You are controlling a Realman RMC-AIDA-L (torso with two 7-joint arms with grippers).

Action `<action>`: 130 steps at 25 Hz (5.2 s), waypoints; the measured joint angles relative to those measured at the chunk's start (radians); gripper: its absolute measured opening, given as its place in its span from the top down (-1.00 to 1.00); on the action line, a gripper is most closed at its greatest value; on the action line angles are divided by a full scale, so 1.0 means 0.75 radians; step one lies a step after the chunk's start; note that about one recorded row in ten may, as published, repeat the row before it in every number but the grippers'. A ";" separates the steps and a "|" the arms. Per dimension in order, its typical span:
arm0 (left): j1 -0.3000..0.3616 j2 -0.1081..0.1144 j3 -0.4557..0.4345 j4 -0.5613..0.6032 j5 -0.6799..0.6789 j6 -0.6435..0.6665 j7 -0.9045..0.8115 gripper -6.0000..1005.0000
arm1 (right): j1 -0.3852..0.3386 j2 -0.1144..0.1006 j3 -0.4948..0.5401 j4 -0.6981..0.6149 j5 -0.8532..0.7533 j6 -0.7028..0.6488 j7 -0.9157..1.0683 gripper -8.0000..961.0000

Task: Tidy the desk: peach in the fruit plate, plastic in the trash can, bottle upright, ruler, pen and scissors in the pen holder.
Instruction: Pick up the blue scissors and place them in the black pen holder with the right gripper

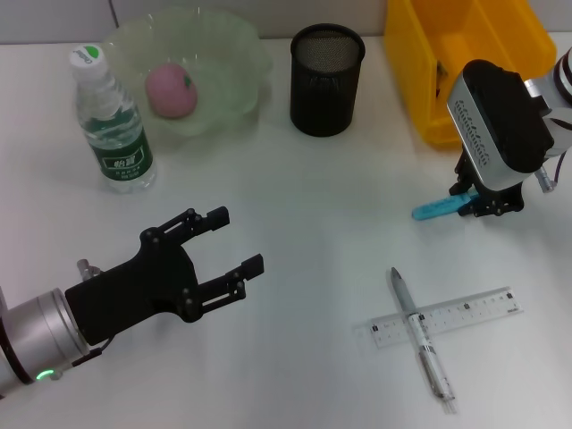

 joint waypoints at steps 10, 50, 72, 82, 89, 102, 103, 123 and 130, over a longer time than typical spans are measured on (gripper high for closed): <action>0.002 0.000 -0.004 0.000 0.000 0.007 0.000 -0.57 | -0.002 -0.022 0.012 -0.078 0.001 -0.091 0.022 0.51; -0.018 -0.001 -0.020 0.016 -0.002 0.102 -0.001 -0.57 | -0.476 0.054 0.335 -0.270 1.038 -0.298 0.010 0.52; -0.013 0.004 -0.007 0.055 0.011 0.166 -0.076 -0.57 | -0.569 0.057 0.343 0.012 1.360 -0.236 -0.206 0.52; -0.021 0.002 -0.006 0.050 0.010 0.191 -0.090 -0.57 | -0.605 0.053 0.338 0.153 1.624 -0.225 -0.607 0.52; -0.010 0.000 -0.006 0.049 0.006 0.192 -0.086 -0.57 | -0.597 0.053 0.337 0.144 1.620 -0.202 -0.764 0.52; 0.002 -0.005 -0.014 0.039 0.001 0.192 -0.079 -0.57 | -0.611 0.060 0.335 0.078 1.627 -0.169 -1.164 0.52; 0.002 -0.005 -0.016 0.039 0.001 0.191 -0.078 -0.57 | -0.612 0.061 0.335 0.081 1.627 -0.156 -1.281 0.52; 0.020 -0.011 -0.035 -0.014 -0.003 0.178 -0.074 -0.57 | -0.622 0.063 0.335 0.172 1.928 -0.068 -2.367 0.52; 0.021 -0.012 -0.035 -0.023 -0.002 0.171 -0.070 -0.57 | -0.566 0.063 0.339 0.171 1.934 0.026 -2.520 0.52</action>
